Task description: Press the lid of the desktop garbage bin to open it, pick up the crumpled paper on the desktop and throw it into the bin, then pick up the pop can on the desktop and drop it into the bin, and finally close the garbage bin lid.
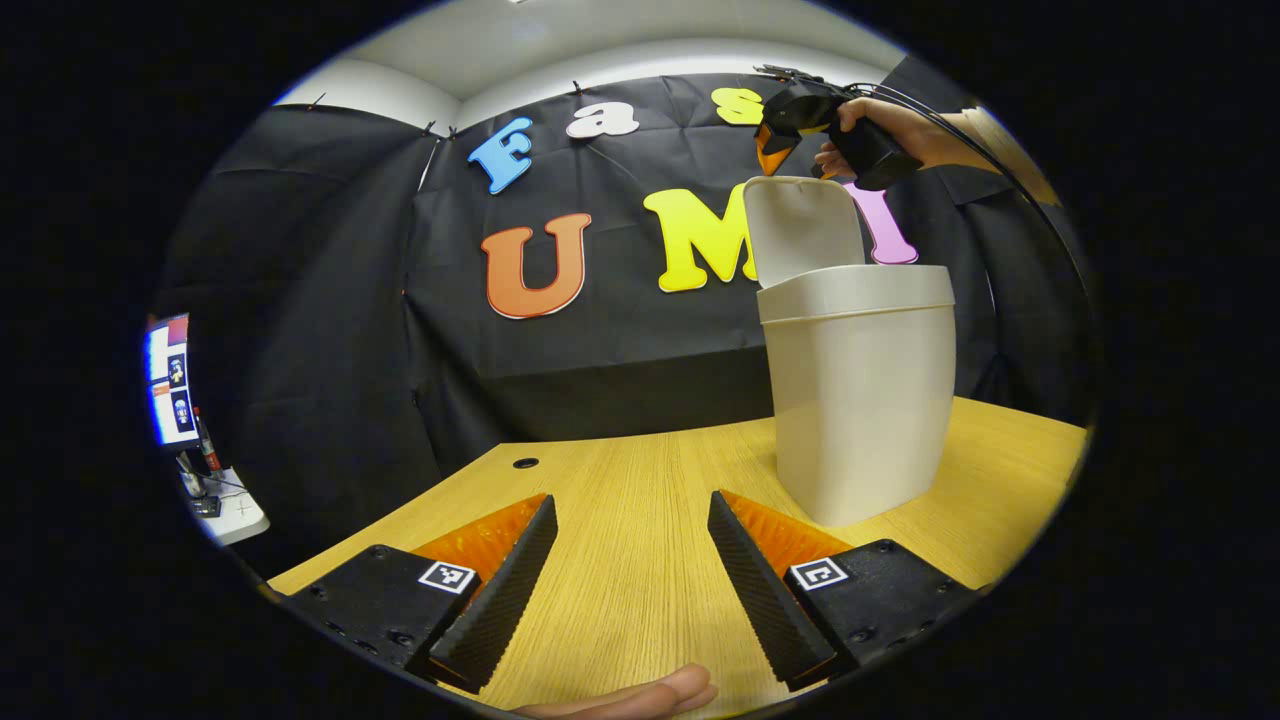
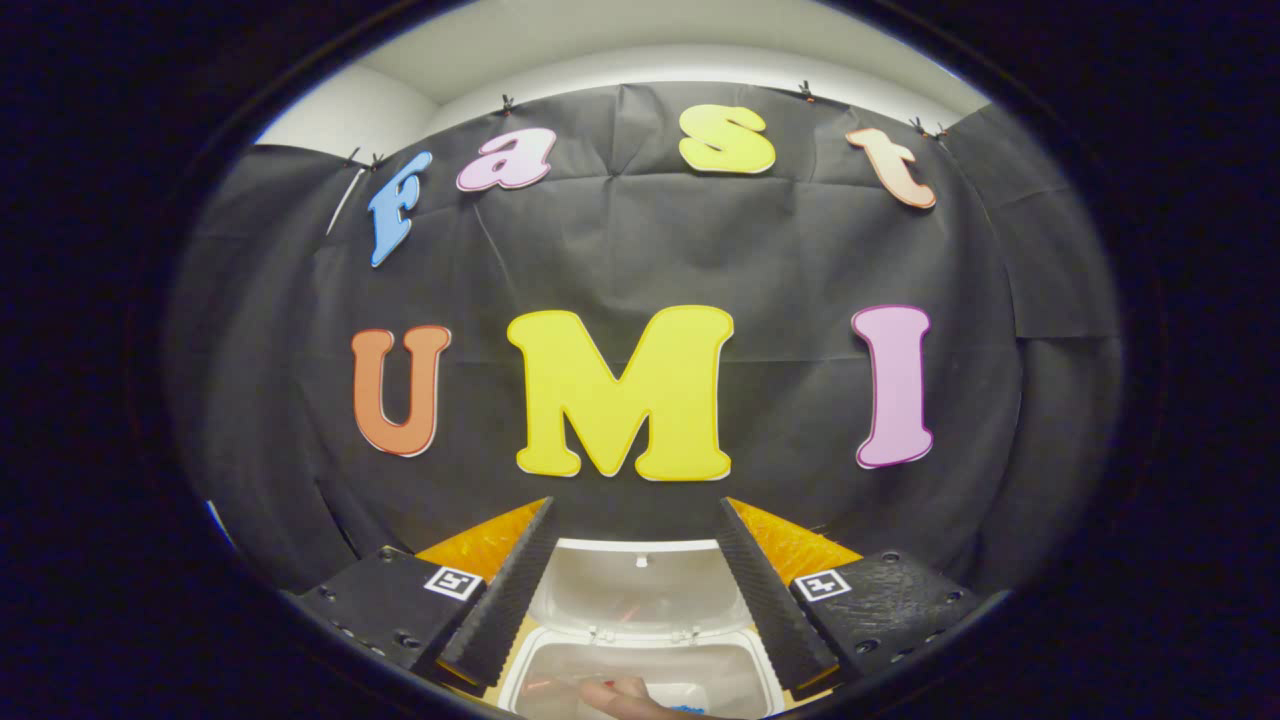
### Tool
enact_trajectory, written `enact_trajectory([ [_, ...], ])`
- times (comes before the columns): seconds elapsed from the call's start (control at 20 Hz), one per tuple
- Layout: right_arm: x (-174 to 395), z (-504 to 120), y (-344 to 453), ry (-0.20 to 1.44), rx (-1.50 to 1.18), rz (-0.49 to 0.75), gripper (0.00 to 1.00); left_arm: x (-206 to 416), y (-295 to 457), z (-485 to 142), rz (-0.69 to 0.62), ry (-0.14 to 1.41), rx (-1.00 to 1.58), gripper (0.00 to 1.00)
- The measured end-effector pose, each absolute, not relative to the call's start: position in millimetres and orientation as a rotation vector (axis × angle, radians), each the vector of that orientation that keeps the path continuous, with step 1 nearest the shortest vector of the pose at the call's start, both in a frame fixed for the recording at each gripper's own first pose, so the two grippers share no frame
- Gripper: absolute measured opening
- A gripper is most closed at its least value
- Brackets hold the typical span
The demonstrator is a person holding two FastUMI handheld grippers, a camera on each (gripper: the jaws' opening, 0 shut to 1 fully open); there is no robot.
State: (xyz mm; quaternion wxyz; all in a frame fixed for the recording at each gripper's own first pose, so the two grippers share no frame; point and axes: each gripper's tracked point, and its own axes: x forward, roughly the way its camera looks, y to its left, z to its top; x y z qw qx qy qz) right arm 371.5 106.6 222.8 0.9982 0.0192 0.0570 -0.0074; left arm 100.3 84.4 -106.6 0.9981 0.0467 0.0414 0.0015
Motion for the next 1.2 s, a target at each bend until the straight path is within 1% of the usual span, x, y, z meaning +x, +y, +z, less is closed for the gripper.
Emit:
enact_trajectory([
  [0.05,361.5,220.9,106.2,0.116,0.040,-0.011,0.99,100.1,81.5,-106.3,0.000,0.077,0.103,0.98],
  [0.1,351.9,219.1,106.2,0.121,0.029,-0.003,0.96,100.7,74.6,-107.4,-0.015,0.074,0.102,0.98],
  [0.2,333.5,209.4,109.2,0.141,0.031,0.029,0.96,101.8,62.6,-114.3,-0.040,0.089,0.099,0.98],
  [0.3,319.7,197.5,107.6,0.154,0.031,0.050,0.94,101.6,57.8,-119.1,-0.032,0.104,0.111,0.98],
  [0.35,314.4,188.7,107.8,0.169,0.038,0.058,0.94,100.4,52.1,-120.6,-0.042,0.103,0.118,0.98],
  [0.45,303.6,162.1,111.2,0.220,0.029,0.084,0.94,99.0,45.4,-119.6,-0.043,0.091,0.139,0.97],
  [0.55,297.2,135.8,117.5,0.288,0.015,0.132,0.95,99.2,43.9,-126.5,-0.012,0.113,0.145,0.98],
  [0.6,295.1,124.1,117.9,0.317,-0.006,0.149,0.94,98.6,38.7,-128.5,-0.009,0.122,0.137,0.97],
  [0.65,295.1,115.1,115.3,0.335,-0.022,0.153,0.95,99.3,29.3,-131.3,-0.026,0.127,0.123,0.97],
  [0.75,294.4,100.0,109.0,0.362,-0.035,0.144,0.95,99.4,17.4,-134.7,-0.051,0.130,0.087,0.98],
  [0.9,289.5,83.9,109.3,0.387,-0.014,0.149,0.95,100.0,22.0,-134.8,-0.027,0.121,0.100,0.97],
  [1.2,280.2,60.8,108.1,0.425,-0.023,0.132,0.96,99.1,18.2,-133.4,-0.038,0.107,0.080,0.97],
])
